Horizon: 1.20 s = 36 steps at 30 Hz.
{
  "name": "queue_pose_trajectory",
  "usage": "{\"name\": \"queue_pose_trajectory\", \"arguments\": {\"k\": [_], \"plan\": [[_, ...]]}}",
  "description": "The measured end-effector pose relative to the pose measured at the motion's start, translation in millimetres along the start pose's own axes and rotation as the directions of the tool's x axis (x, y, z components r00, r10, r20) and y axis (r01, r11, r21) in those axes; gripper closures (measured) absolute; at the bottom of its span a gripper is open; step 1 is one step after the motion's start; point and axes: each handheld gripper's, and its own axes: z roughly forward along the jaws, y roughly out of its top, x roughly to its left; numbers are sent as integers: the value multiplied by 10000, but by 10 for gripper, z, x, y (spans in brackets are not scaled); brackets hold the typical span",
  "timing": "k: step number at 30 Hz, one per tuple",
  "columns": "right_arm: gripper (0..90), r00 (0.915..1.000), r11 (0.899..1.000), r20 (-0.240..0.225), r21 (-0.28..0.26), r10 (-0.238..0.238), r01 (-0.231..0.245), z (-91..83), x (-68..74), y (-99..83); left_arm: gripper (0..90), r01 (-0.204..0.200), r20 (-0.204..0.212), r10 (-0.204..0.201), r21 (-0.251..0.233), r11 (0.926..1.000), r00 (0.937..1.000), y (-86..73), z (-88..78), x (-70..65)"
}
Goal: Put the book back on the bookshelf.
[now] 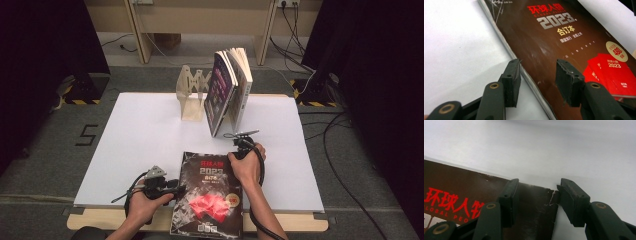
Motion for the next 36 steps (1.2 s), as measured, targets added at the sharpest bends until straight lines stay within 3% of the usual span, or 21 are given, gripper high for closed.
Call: {"name": "queue_pose_trajectory", "arguments": {"k": [6,7,8,9,13,15,17,19,25,26,29,36], "plan": [[509,9997,10000,-236,-12,-57,57,-15,-2,-27,545,-21,-26,22,81,10000,10000,14,-9,17],[512,9980,9999,-615,37,-111,114,-19,-63,-17,544,-25,-25,26,94,10000,10000,16,-9,17],[512,9980,9999,-615,37,-111,114,-19,-63,-17,544,-37,-20,37,105,9999,10000,17,-9,18],[513,9925,9995,-1182,-3,301,-304,-36,-161,-14,546,-11,-12,11,95,10000,10000,16,-8,18],[493,9903,9993,-1340,-8,357,-361,-47,-258,-18,551,73,18,-73,99,9999,10000,23,-4,26],[486,9838,9981,-1686,-57,601,-620,-39,-328,-23,555,56,-13,-56,77,10000,10000,19,-5,21],[480,9826,9975,-1733,-85,671,-696,-44,-356,-22,555,22,-51,-21,66,10000,10000,16,-4,19],[473,9776,9964,-1931,10,838,-853,-34,-357,-11,555,63,-17,-63,93,9999,10000,20,-5,26],[506,9768,9984,-2074,-52,540,-563,-13,-302,-14,558,21,-83,-21,72,10000,10000,14,-3,19],[495,9700,9977,-2344,-20,648,-671,-6,-295,-23,562,12,-96,-11,69,10000,10000,14,-3,19],[509,9709,9977,-2307,-87,640,-678,-16,-296,-43,569,45,-112,-45,31,10000,9999,10,-2,17],[521,9619,9957,-2574,136,922,-918,-35,-336,-62,573,-8,-159,8,51,10000,9999,11,-2,13]]}}
